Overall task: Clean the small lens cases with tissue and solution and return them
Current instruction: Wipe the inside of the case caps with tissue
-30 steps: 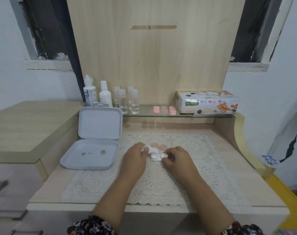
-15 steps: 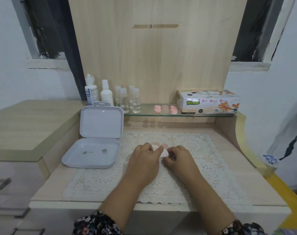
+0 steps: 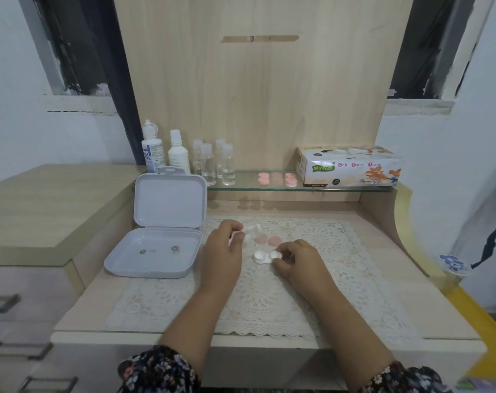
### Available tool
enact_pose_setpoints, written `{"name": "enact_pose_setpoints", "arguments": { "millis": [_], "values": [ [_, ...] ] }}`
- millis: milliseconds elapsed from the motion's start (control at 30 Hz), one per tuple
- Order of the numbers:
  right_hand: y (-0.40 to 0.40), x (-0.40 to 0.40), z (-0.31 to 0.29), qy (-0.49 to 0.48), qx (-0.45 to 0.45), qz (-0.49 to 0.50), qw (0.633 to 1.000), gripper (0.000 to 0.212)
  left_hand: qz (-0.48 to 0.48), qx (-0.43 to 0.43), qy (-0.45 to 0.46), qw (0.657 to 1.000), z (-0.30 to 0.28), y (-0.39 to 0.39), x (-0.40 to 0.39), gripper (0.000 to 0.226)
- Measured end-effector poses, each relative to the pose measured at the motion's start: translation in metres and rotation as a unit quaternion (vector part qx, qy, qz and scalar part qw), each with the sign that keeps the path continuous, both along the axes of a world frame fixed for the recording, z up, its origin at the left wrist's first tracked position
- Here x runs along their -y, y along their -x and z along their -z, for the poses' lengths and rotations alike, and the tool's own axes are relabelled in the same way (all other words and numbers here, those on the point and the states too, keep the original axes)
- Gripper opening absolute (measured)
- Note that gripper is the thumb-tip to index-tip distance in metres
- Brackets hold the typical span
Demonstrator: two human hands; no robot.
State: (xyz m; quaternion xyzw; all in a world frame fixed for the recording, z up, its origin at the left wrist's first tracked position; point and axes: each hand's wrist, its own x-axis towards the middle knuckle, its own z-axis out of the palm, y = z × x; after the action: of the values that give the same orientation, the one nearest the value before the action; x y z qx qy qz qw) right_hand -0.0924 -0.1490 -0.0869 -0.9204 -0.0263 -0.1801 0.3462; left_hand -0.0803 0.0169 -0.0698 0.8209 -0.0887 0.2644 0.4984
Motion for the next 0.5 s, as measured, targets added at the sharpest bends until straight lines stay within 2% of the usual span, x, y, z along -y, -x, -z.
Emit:
{"name": "enact_pose_setpoints", "arguments": {
  "millis": [133, 233, 500],
  "values": [
    [0.001, 0.0, 0.0, -0.001, -0.003, -0.002, 1.0, 0.026, 0.072, 0.053, -0.157, 0.984, 0.006, 0.002, 0.008, 0.014],
    [0.001, 0.0, 0.0, -0.002, -0.004, 0.001, 1.0, 0.028, 0.076, 0.061, -0.269, 0.958, 0.011, 0.001, 0.011, 0.023],
    [0.001, 0.0, 0.0, -0.001, 0.003, 0.004, 1.0, 0.023, 0.01, 0.071, -0.386, 0.92, 0.009, 0.01, 0.017, 0.025]
  ]
}}
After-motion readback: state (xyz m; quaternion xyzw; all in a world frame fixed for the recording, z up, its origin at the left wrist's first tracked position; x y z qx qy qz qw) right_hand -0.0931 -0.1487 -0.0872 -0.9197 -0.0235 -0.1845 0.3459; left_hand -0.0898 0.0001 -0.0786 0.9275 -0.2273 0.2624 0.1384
